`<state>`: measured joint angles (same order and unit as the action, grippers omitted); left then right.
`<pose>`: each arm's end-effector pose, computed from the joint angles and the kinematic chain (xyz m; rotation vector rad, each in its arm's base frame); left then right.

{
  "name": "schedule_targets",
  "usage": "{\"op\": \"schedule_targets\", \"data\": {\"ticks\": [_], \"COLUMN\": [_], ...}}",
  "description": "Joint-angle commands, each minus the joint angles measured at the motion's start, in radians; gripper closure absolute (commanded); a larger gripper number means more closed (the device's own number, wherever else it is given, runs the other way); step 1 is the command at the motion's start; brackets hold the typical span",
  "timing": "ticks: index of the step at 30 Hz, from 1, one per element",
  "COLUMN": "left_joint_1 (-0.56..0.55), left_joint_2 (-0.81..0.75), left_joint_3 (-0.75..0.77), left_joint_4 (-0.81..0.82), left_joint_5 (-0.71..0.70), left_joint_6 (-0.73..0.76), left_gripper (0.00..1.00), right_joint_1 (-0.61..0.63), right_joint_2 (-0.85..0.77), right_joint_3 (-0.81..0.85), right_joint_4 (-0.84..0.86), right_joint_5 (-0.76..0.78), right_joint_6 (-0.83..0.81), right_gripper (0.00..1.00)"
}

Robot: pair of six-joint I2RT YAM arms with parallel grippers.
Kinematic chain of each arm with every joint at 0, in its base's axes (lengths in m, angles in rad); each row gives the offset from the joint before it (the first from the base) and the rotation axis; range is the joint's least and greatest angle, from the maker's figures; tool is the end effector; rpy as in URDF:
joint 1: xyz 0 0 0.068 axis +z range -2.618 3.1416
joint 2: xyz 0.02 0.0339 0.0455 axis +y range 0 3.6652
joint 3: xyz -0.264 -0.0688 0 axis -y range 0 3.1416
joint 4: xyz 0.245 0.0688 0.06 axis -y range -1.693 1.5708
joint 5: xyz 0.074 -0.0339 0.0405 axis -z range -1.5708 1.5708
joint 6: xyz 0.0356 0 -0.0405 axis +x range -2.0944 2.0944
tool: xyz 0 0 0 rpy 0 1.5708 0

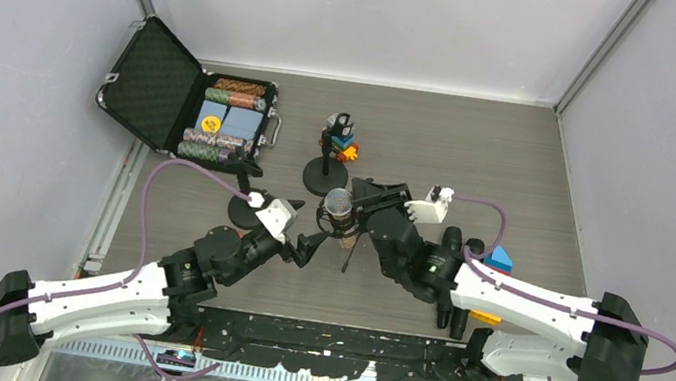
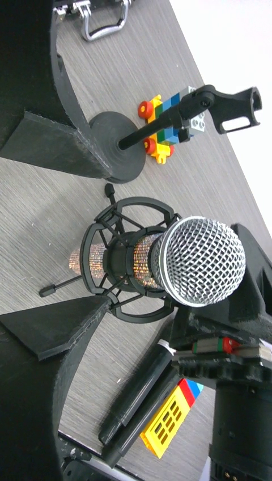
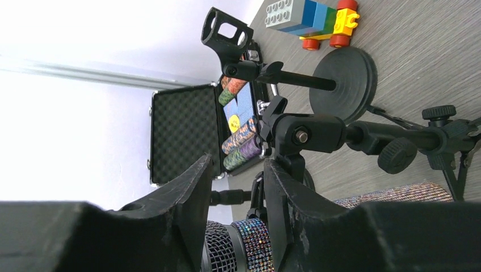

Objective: Remove the microphone from the stand

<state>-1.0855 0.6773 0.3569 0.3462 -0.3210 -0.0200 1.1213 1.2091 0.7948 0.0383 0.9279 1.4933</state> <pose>0.0908 -0.1482 0.2615 0.5687 1.4743 -0.6250 0.1402 0.2251 0.2817 0.9337 1.6533 0.9464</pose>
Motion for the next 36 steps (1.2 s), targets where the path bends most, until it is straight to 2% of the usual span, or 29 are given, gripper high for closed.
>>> {"op": "schedule_targets", "data": {"ticks": [1, 5, 10, 13, 16, 20, 27, 33, 36], "left_joint_1": [-0.004, -0.004, -0.002, -0.002, -0.002, -0.002, -0.001, -0.001, 0.000], "left_joint_2": [-0.037, -0.094, -0.131, -0.114, -0.074, -0.006, 0.067, 0.148, 0.204], "left_joint_3": [0.011, -0.034, -0.032, -0.019, 0.043, 0.137, 0.221, 0.237, 0.251], "left_joint_4": [0.019, 0.028, -0.015, -0.032, -0.078, -0.113, -0.089, -0.019, 0.010], "left_joint_5": [-0.083, -0.147, -0.176, -0.162, -0.106, -0.029, 0.046, 0.090, 0.080], "left_joint_6": [0.015, 0.015, 0.015, 0.005, -0.003, 0.029, 0.080, 0.107, 0.108], "left_gripper": [0.22, 0.22, 0.11, 0.05, 0.02, 0.00, 0.00, 0.00, 0.00], "right_joint_1": [-0.059, -0.088, -0.131, -0.209, -0.290, -0.339, -0.348, -0.348, -0.348], "right_joint_2": [-0.108, -0.247, -0.398, -0.441, -0.419, -0.279, -0.203, -0.258, -0.249], "right_joint_3": [-0.027, -0.036, -0.087, -0.117, -0.103, -0.061, -0.113, -0.220, -0.243], "right_joint_4": [-0.061, -0.130, -0.271, -0.300, -0.288, -0.275, -0.154, 0.034, 0.073], "right_joint_5": [-0.154, -0.193, -0.153, -0.221, -0.391, -0.541, -0.621, -0.689, -0.691], "right_joint_6": [-0.206, -0.322, -0.344, -0.388, -0.454, -0.514, -0.774, -0.846, -0.864], "right_gripper": [0.54, 0.51, 0.51, 0.51, 0.51, 0.50, 0.49, 0.48, 0.48]}}
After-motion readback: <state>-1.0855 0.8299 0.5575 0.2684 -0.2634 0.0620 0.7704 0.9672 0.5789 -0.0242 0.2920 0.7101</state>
